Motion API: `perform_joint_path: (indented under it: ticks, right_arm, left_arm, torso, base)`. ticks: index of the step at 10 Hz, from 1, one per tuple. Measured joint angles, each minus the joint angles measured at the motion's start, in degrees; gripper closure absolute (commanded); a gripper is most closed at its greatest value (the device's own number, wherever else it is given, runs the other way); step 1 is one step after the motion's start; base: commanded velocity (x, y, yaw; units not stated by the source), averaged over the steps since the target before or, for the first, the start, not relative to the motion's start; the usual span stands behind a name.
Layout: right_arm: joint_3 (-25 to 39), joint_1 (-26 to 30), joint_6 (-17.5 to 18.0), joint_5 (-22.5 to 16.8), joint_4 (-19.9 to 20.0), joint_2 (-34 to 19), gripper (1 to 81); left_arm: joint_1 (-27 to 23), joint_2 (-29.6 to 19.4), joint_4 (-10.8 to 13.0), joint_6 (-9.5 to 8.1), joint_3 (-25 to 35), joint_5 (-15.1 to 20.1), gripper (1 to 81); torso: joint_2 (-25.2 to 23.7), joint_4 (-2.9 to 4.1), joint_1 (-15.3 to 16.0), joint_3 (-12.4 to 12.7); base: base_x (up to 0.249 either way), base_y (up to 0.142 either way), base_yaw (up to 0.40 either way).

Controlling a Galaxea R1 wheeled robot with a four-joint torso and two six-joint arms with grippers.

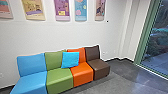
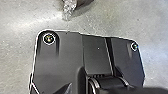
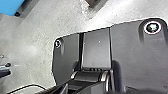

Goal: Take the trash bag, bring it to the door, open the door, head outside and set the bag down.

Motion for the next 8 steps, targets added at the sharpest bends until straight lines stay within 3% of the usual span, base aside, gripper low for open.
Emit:
perform_joint_path:
  ticks: [5, 8]
  right_arm:
    - [-0.2, 0.0, 0.1, 0.1, 0.1, 0.0, 1.0]
    - [-0.2, 0.1, 0.2, 0.4, 0.3, 0.0, 1.0]
  left_arm:
    - [0.0, 0.1, 0.0, 0.0, 0.0, 0.0, 1.0]
    - [-0.2, 0.1, 0.0, 0.0, 0.0, 0.0, 1.0]
  torso:
    - [0.0, 0.0, 0.0, 0.0]
    - [0.0, 0.0, 0.0, 0.0]
  base:
    - [0.075, 0.0, 0.0]
    - [0.0, 0.0, 0.0]
